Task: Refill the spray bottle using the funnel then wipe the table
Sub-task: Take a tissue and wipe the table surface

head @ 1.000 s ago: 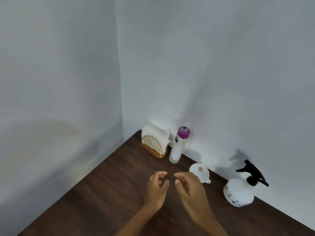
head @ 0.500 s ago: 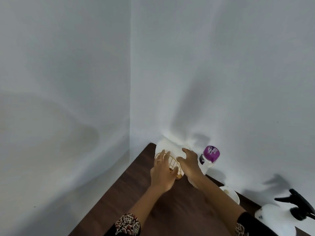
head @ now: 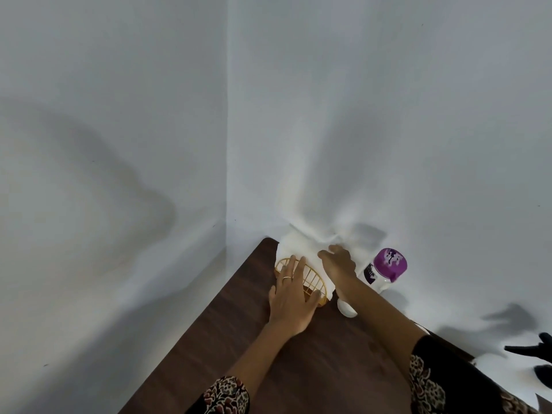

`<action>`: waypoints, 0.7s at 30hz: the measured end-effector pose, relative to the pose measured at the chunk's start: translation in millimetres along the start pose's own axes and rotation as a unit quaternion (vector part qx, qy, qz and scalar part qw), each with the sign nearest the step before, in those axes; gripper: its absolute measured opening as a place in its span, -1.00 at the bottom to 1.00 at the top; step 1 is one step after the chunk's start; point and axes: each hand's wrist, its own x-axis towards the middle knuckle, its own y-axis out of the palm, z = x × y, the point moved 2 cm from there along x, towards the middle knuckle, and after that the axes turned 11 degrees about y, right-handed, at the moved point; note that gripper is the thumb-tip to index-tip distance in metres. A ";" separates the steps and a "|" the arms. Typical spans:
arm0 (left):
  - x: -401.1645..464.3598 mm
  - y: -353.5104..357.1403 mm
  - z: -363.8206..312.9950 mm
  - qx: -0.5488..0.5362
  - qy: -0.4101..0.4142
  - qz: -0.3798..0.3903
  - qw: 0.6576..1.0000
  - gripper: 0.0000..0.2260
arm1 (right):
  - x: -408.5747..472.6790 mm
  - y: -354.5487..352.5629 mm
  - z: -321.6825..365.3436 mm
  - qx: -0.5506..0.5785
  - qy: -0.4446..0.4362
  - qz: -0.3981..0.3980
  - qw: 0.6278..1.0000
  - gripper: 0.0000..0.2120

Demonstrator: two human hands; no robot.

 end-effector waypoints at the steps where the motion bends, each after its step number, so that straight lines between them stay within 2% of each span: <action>1: -0.4 0.5 0.1 -0.001 0.001 -0.003 1.000 -0.37 | -4.6 -0.7 -0.2 -0.016 -0.036 -0.026 0.999 -0.56; 3: -1.5 0.9 0.2 -0.008 0.003 -0.009 1.000 -0.37 | -16.8 0.4 -2.6 -0.030 -0.136 -0.063 0.988 -0.60; 5: -1.5 1.8 1.2 -0.014 -0.001 -0.010 1.000 -0.36 | -32.0 1.8 -7.1 0.011 -0.215 -0.072 0.974 -0.65; 9: -1.9 3.4 0.5 -0.002 -0.008 -0.007 1.000 -0.36 | -58.3 -4.5 -12.5 0.089 -0.276 -0.069 0.955 -0.67; 14: -5.3 -1.4 -2.9 0.003 -0.010 -0.010 1.000 -0.36 | -77.8 -20.5 -3.3 0.180 -0.282 -0.066 0.940 -0.64; 21: -8.8 -11.4 -5.8 0.002 -0.003 0.022 1.000 -0.37 | -97.9 -59.6 8.2 0.391 -0.183 -0.043 0.901 -0.62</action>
